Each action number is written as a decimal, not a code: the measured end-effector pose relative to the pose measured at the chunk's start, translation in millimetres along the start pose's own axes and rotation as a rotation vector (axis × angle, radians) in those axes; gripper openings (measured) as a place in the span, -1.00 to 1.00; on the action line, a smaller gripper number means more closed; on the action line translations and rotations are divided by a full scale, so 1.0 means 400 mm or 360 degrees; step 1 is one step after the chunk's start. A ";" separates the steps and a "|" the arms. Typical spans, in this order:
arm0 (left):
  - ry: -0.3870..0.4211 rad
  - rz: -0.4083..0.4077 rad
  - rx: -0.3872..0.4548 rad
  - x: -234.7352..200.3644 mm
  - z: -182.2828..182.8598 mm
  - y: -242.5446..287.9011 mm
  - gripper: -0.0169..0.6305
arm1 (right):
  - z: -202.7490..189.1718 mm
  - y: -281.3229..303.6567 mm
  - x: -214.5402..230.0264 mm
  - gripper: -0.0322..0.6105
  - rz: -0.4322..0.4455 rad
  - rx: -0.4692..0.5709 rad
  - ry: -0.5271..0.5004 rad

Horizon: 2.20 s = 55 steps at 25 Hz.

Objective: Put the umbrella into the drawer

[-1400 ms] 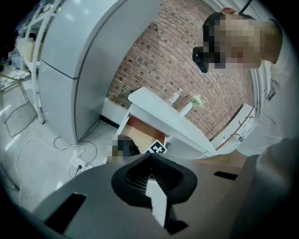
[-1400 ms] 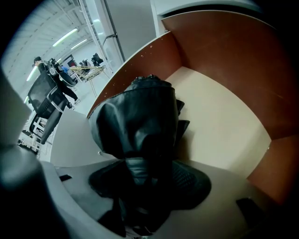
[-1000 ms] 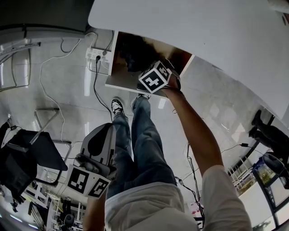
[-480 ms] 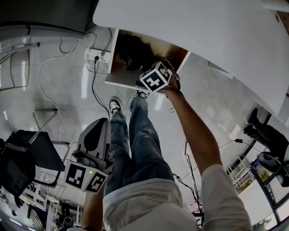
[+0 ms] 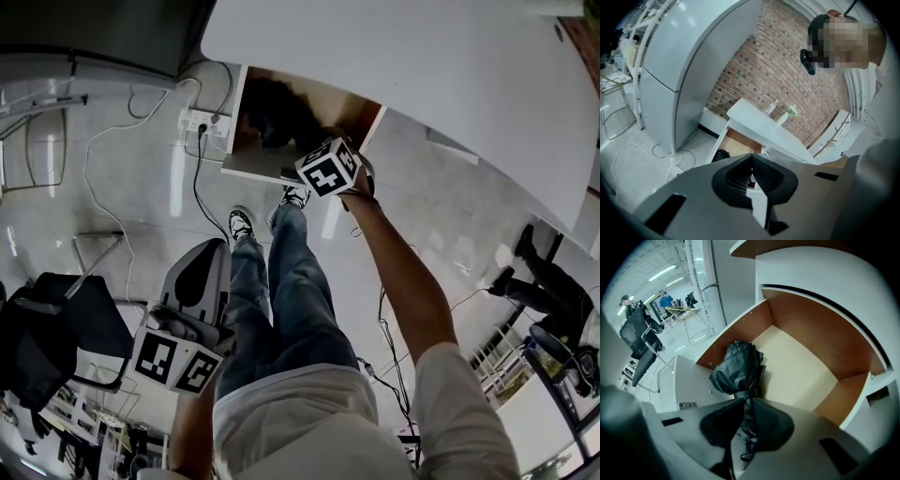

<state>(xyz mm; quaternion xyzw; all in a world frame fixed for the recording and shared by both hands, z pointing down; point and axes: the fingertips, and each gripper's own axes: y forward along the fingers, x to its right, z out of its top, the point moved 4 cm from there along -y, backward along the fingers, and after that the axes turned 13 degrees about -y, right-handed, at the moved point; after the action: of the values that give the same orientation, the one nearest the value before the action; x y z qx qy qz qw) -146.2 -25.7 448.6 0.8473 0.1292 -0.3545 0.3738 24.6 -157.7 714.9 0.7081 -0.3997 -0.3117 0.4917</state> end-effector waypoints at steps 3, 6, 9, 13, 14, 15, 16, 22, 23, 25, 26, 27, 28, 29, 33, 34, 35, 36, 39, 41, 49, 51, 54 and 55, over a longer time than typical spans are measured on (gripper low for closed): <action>0.0024 -0.0001 -0.0015 0.009 0.000 -0.010 -0.90 | 0.008 -0.026 0.006 -0.78 -0.0049 0.0038 0.0049; 0.0054 -0.0013 -0.0026 0.027 0.002 -0.022 -0.90 | 0.008 -0.058 0.006 -0.84 -0.0085 0.0069 0.0103; 0.0099 -0.0043 -0.0047 0.048 0.006 -0.034 -0.90 | 0.003 -0.094 0.002 -0.84 -0.0090 0.0095 0.0166; 0.0164 -0.0071 -0.0073 0.064 0.014 -0.052 -0.90 | 0.000 -0.147 -0.004 -0.85 -0.0110 0.0132 0.0201; 0.0176 -0.0075 -0.0070 0.067 0.017 -0.056 -0.90 | 0.000 -0.161 -0.005 -0.85 -0.0118 0.0145 0.0206; 0.0184 -0.0079 -0.0064 0.071 0.020 -0.061 -0.90 | 0.000 -0.176 -0.007 -0.85 -0.0125 0.0163 0.0212; 0.0189 -0.0082 -0.0056 0.076 0.023 -0.066 -0.90 | 0.000 -0.193 -0.010 -0.85 -0.0131 0.0182 0.0220; 0.0217 -0.0116 -0.0030 0.126 0.032 -0.100 -0.90 | 0.010 -0.314 -0.034 -0.85 -0.0163 0.0313 0.0291; 0.0226 -0.0122 -0.0030 0.133 0.033 -0.105 -0.90 | 0.013 -0.333 -0.036 -0.85 -0.0170 0.0328 0.0298; 0.0250 -0.0134 -0.0031 0.143 0.036 -0.114 -0.90 | 0.019 -0.368 -0.037 -0.85 -0.0187 0.0357 0.0313; 0.0262 -0.0141 -0.0030 0.148 0.039 -0.118 -0.90 | 0.021 -0.385 -0.038 -0.85 -0.0195 0.0375 0.0325; 0.0273 -0.0148 -0.0027 0.153 0.041 -0.122 -0.90 | 0.023 -0.400 -0.040 -0.85 -0.0204 0.0394 0.0335; 0.0284 -0.0156 -0.0022 0.158 0.045 -0.126 -0.90 | 0.025 -0.417 -0.042 -0.85 -0.0212 0.0410 0.0342; 0.0294 -0.0164 -0.0016 0.163 0.049 -0.130 -0.90 | 0.026 -0.433 -0.045 -0.85 -0.0220 0.0424 0.0347; 0.0335 -0.0188 0.0013 0.189 0.069 -0.162 -0.90 | 0.039 -0.512 -0.073 -0.85 -0.0238 0.0480 0.0342; 0.0346 -0.0196 0.0021 0.197 0.074 -0.172 -0.90 | 0.043 -0.535 -0.082 -0.85 -0.0248 0.0496 0.0333; 0.0358 -0.0206 0.0031 0.205 0.079 -0.181 -0.90 | 0.048 -0.559 -0.089 -0.85 -0.0262 0.0512 0.0320; 0.0371 -0.0219 0.0040 0.212 0.082 -0.188 -0.90 | 0.054 -0.582 -0.095 -0.85 -0.0277 0.0529 0.0309; 0.0402 -0.0256 0.0057 0.236 0.087 -0.211 -0.90 | 0.065 -0.642 -0.117 -0.85 -0.0310 0.0573 0.0299; 0.0410 -0.0276 0.0060 0.252 0.085 -0.231 -0.90 | 0.070 -0.685 -0.135 -0.85 -0.0327 0.0604 0.0304; 0.0327 -0.0303 0.0188 0.275 0.087 -0.312 -0.90 | 0.089 -0.856 -0.215 -0.85 -0.0394 0.0787 0.0341; 0.0337 -0.0319 0.0194 0.281 0.085 -0.327 -0.90 | 0.094 -0.895 -0.235 -0.85 -0.0409 0.0826 0.0348; 0.0372 -0.0342 0.0197 0.292 0.084 -0.350 -0.90 | 0.101 -0.955 -0.266 -0.85 -0.0433 0.0880 0.0351; 0.0386 -0.0350 0.0197 0.296 0.083 -0.358 -0.90 | 0.103 -0.974 -0.276 -0.85 -0.0441 0.0900 0.0357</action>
<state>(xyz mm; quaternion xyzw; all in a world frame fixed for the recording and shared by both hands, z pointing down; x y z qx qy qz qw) -147.3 43.1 272.9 0.8860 0.2431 -0.2957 0.2616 37.8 -3.0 338.7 0.8940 -0.3137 -0.1724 0.2696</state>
